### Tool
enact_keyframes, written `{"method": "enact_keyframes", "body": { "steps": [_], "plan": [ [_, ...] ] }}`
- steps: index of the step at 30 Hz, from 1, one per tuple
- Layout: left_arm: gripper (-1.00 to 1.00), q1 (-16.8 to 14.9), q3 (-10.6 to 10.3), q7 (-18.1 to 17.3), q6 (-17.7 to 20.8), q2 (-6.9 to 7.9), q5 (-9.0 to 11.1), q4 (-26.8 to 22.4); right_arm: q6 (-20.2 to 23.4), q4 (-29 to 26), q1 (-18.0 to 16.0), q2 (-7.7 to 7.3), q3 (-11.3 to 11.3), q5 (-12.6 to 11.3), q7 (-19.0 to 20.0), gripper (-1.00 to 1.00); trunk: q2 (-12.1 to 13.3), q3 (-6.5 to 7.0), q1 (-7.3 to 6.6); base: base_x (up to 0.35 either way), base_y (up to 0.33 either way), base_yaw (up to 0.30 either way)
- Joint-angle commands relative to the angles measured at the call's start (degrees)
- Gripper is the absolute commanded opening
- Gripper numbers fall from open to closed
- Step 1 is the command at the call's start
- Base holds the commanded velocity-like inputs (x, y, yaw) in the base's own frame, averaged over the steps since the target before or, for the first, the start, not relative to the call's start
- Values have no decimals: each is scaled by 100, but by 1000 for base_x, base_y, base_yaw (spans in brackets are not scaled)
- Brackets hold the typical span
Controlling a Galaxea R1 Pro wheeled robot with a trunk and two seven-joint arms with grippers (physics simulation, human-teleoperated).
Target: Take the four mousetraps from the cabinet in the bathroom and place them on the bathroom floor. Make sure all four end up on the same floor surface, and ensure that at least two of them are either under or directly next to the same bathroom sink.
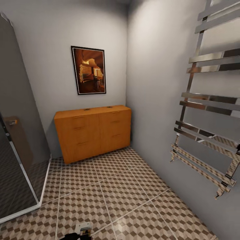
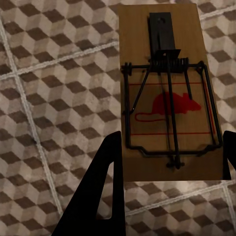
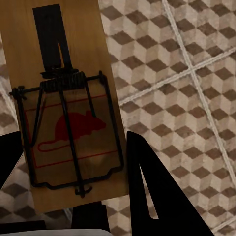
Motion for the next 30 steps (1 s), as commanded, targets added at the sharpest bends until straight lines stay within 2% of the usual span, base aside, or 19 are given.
{"method": "enact_keyframes", "body": {
  "steps": [1, 5, 30],
  "plan": [
    [-100, -4, -1, 26, 19, -2, 43, -2, 10, 5, -5, 2, 50, -67, -3, -100, -3, -6, -1, 0, 0, -1],
    [-100, -4, -1, 26, 21, -2, 45, -2, 2, 10, -5, 4, 43, -72, -9, -100, -3, -6, -1, 0, 0, -116],
    [-100, -2, -1, 28, 29, 0, 45, -1, 2, 14, -5, -4, 23, -97, -8, -100, -3, -6, -1, 0, 0, -287]
  ]
}}
